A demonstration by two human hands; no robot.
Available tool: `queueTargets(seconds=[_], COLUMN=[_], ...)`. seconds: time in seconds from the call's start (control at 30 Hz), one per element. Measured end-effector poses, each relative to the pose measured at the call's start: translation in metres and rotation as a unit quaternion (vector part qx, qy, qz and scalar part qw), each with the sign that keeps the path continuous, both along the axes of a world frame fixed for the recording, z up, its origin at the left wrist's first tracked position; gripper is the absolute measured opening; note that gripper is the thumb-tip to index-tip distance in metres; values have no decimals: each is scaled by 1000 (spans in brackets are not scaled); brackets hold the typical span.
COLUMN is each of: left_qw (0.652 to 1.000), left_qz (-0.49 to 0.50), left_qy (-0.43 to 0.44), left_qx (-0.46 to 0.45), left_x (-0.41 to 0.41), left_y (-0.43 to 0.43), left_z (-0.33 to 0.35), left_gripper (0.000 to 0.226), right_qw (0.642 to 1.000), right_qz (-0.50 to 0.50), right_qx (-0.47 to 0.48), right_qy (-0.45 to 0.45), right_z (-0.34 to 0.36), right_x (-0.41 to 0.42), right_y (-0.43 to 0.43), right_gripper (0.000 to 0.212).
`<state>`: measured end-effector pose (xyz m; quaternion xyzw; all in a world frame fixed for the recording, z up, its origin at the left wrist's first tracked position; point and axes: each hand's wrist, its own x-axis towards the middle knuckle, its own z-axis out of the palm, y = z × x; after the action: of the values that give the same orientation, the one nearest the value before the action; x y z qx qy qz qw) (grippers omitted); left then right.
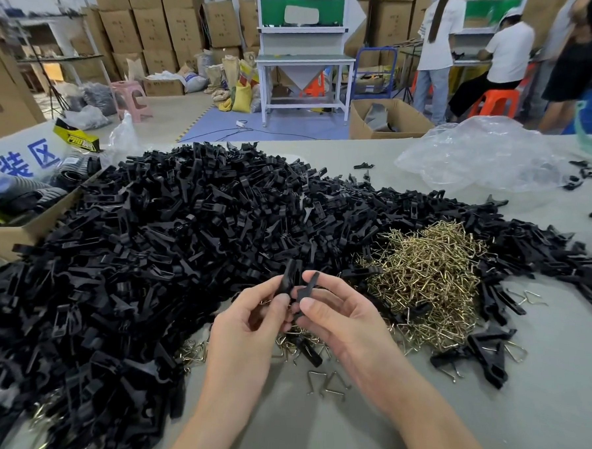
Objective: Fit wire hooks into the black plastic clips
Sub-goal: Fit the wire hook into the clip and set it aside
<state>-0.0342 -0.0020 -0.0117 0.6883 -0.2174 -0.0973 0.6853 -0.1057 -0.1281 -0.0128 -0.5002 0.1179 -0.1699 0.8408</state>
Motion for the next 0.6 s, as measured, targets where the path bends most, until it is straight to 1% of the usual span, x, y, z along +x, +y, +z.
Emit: queueTargets(seconds=[0.1, 0.17, 0.37, 0.5, 0.6], left_qw=[995, 990, 977, 969, 960], left_qz=[15, 20, 42, 42, 46], left_qy=[-85, -125, -189, -215, -243], left_qx=[42, 57, 85, 113, 132], left_x=[-1, -1, 3, 2, 2], left_y=[0, 0, 1, 2, 3], left_z=[-3, -5, -9, -9, -9], left_gripper=[34, 33, 23, 22, 23], right_qw=[1000, 1000, 1000, 1000, 999], right_qz=[0, 1, 2, 1, -4], right_qx=[-9, -9, -7, -22, -33], right_qy=[1, -1, -7, -10, -10], right_z=[0, -1, -3, -6, -8], right_x=[0, 1, 2, 2, 3], right_y=[0, 0, 0, -1, 0], right_gripper=[40, 43, 39, 33, 34])
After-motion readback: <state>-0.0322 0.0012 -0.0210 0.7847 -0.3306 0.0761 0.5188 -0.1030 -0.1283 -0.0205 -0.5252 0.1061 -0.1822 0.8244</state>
